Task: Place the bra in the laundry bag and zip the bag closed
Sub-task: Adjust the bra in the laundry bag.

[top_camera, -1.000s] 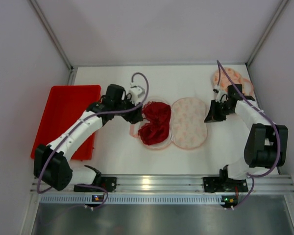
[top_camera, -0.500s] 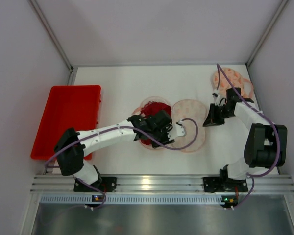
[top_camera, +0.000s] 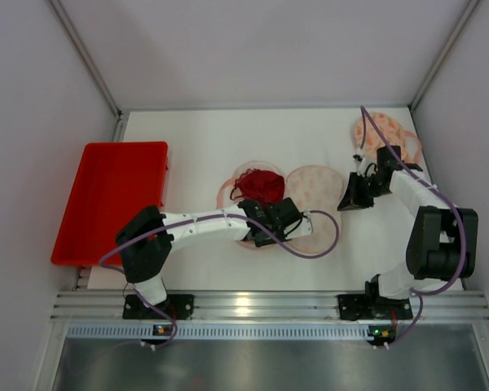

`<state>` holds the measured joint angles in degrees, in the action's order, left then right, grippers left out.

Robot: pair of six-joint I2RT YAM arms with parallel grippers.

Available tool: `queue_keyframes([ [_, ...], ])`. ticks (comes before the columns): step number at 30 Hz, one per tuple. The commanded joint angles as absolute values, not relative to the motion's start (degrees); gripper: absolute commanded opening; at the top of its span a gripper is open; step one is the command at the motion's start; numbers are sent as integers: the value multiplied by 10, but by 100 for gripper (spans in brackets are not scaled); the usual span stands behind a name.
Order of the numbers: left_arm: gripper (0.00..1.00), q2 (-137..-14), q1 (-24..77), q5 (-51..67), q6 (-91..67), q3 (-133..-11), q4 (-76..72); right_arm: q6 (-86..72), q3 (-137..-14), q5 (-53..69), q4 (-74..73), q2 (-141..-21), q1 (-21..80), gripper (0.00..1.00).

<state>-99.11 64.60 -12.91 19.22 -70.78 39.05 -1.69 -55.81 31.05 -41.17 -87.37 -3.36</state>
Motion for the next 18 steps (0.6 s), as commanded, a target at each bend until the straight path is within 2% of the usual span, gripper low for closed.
queue_keyframes([
  [1,41,-999,650,-169,187,-734,394,-19,-558,315,-417,-857,-26,0],
  [5,40,-1011,650,-169,193,-730,394,-21,-556,318,-415,-858,-26,0],
  [13,31,-1021,650,-152,193,-727,394,-19,-555,319,-415,-857,-26,0],
  [18,9,-1006,650,-116,192,-735,395,-18,-555,320,-417,-857,-25,0],
])
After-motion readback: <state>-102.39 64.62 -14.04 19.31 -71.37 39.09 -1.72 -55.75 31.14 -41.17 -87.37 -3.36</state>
